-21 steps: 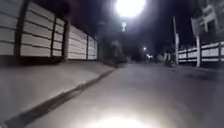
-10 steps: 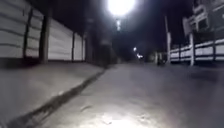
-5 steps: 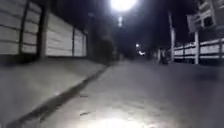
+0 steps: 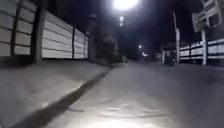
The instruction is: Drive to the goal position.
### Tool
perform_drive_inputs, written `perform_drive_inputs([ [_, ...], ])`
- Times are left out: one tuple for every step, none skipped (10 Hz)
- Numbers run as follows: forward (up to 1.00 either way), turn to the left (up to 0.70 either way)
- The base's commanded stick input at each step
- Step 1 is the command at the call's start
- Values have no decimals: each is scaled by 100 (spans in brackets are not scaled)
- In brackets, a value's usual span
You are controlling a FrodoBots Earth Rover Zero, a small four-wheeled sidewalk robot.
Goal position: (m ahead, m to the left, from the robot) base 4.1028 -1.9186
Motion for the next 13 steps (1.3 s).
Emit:
perform_drive_inputs([
  [100, -30],
  [100, -38],
  [100, -24],
  [100, -5],
  [100, 0],
  [100, 0],
  [100, 0],
  [100, 0],
  [100, 0],
  [100, 0],
  [100, 0],
  [100, -4],
  [100, -16],
])
